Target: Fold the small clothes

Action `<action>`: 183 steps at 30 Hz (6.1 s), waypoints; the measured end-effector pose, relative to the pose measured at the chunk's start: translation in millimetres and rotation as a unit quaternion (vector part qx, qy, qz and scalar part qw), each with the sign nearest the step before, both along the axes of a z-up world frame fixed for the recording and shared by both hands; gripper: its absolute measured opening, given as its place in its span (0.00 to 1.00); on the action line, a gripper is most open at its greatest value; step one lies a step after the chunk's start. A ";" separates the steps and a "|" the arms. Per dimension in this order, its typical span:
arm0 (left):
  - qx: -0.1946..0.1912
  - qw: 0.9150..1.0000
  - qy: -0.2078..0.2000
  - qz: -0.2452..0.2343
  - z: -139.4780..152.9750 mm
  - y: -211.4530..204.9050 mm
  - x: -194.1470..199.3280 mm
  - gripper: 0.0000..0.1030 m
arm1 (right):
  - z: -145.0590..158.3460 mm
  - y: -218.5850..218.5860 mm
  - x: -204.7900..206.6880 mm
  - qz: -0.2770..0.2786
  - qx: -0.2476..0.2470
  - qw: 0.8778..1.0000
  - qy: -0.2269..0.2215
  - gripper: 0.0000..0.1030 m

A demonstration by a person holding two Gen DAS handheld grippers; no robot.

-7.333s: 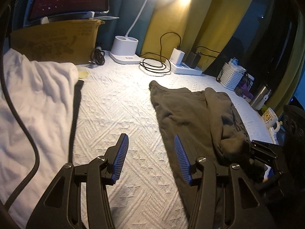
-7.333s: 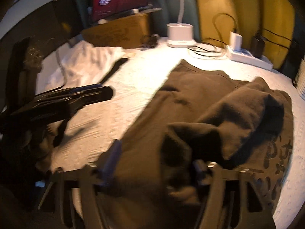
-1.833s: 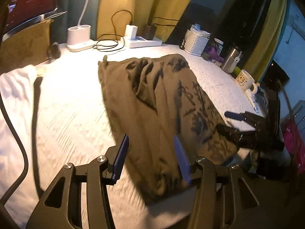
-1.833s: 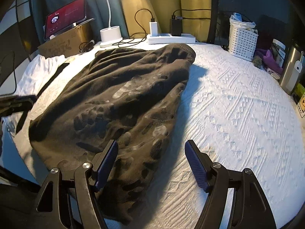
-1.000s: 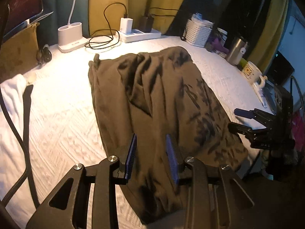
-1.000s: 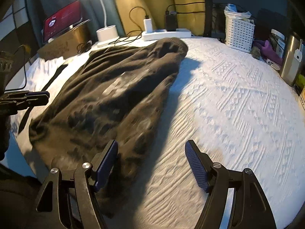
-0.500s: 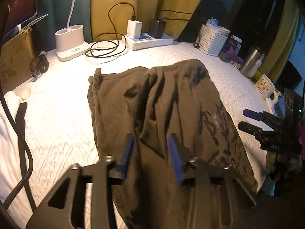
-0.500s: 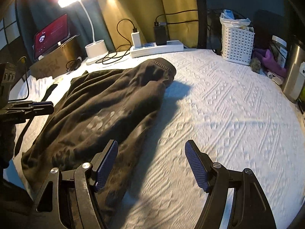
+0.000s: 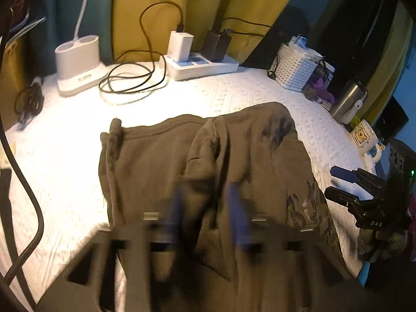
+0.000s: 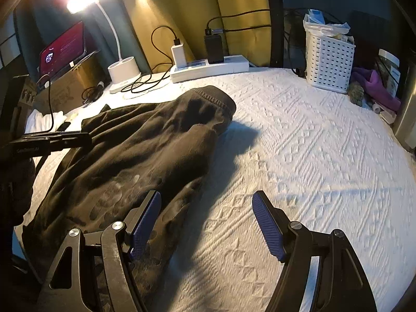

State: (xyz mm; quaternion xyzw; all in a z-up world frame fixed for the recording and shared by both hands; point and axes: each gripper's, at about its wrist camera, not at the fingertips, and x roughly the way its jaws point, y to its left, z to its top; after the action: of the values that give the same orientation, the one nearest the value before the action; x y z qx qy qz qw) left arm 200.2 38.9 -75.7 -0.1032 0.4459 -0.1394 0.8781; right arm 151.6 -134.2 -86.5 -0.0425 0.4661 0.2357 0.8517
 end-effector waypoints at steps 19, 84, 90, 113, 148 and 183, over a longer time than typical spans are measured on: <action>0.016 0.999 0.002 0.045 -9.1 47.3 9.9 0.05 | -7.6 22.1 22.0 0.011 0.007 1.000 0.016 0.72; 0.002 0.994 -0.050 0.102 15.9 69.8 -2.4 0.29 | -10.8 18.3 140.1 -0.074 -0.007 0.997 -0.009 0.64; -0.004 1.000 -0.024 0.016 -0.1 27.7 3.9 0.32 | -10.2 19.5 133.4 -0.058 -0.013 0.998 -0.002 0.64; -0.020 0.999 -0.016 0.025 7.3 28.3 -42.3 0.36 | 5.6 8.1 75.8 -0.046 -0.037 0.998 -0.014 0.65; -0.055 0.998 -0.008 -0.017 -0.5 5.0 -162.3 0.44 | 0.9 28.9 -87.6 0.017 -0.058 0.998 -0.003 0.65; 0.044 0.999 -0.014 -0.018 -26.5 -5.8 -199.9 0.46 | -8.1 15.6 -158.0 0.007 -0.062 0.998 -0.028 0.65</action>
State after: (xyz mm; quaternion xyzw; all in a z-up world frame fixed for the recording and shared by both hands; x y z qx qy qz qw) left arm 0.3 33.1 -102.2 -0.0541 0.4414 -0.1366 0.8852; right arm -6.3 -118.6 -94.7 -0.1048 0.4550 0.2110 0.8588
